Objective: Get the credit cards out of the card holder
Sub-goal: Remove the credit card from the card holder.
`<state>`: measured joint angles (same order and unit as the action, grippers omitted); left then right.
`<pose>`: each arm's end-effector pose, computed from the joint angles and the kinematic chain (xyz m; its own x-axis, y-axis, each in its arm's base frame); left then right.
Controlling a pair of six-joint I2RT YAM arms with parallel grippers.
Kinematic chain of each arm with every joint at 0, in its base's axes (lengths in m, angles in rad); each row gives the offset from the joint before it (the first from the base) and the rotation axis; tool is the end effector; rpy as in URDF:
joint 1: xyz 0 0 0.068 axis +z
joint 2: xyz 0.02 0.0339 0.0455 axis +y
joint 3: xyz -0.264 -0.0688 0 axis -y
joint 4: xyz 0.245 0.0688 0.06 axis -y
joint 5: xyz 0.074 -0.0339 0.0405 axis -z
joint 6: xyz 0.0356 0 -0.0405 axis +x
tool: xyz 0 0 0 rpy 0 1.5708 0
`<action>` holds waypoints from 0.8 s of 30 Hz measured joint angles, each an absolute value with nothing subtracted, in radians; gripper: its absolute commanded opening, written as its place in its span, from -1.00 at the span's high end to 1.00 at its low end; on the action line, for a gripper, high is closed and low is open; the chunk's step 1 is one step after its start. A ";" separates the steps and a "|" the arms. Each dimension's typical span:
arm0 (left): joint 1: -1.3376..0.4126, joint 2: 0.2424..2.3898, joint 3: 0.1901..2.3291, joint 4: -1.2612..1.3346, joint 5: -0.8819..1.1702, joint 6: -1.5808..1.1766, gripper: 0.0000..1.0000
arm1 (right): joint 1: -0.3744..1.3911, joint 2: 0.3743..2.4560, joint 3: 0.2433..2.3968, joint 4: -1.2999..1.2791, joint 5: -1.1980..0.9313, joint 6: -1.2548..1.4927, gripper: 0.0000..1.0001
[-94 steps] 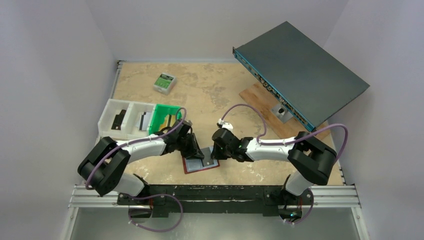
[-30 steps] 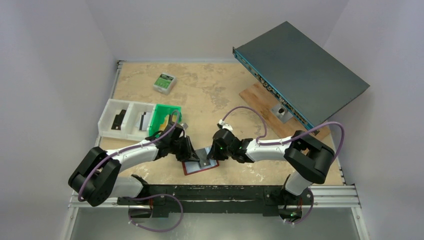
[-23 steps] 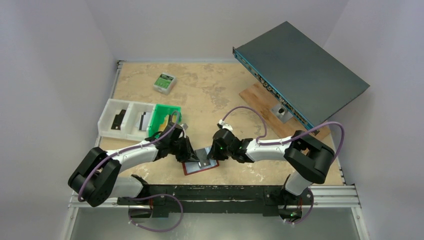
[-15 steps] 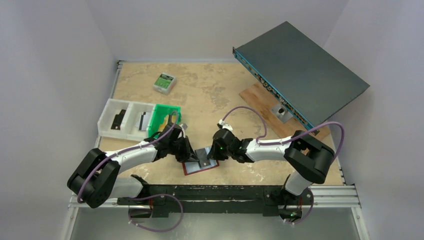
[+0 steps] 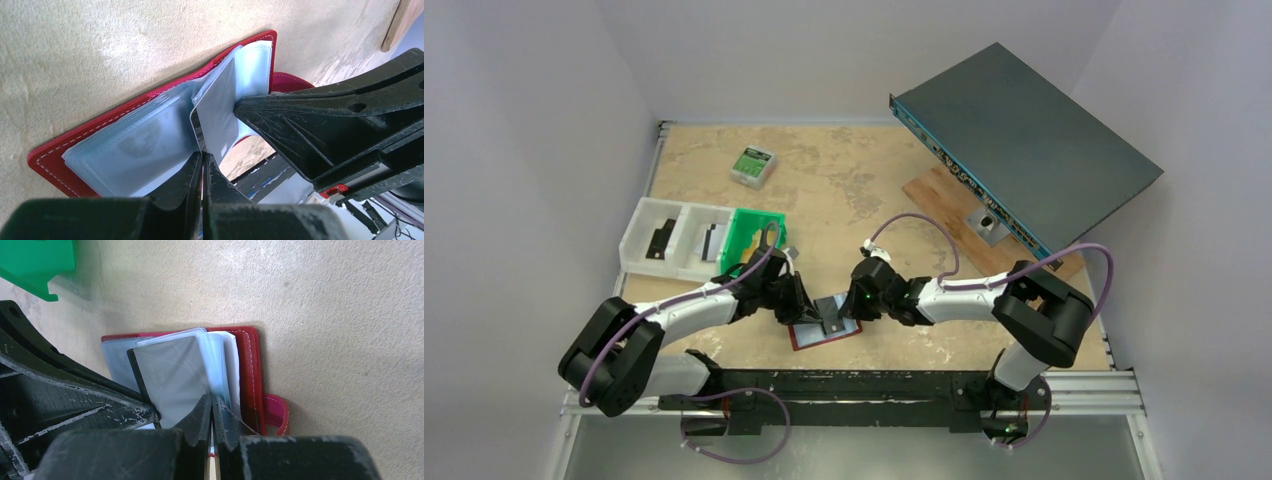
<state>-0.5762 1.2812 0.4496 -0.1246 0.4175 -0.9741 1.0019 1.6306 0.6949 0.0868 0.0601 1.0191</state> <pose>0.1728 -0.1295 0.1388 -0.9591 -0.2785 -0.0500 -0.1767 0.7273 -0.6631 0.1644 0.2531 0.1332 -0.9099 0.1550 -0.3847 -0.0852 0.8379 0.5391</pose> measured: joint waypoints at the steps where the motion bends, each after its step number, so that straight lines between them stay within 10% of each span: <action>1: -0.576 1.282 0.450 -0.124 0.420 -0.973 1.00 | 1.001 1.628 0.690 0.094 0.059 1.023 1.00; 24: -0.647 1.374 0.465 -0.062 0.469 -0.969 0.88 | 0.981 1.542 0.599 0.108 0.064 1.059 1.00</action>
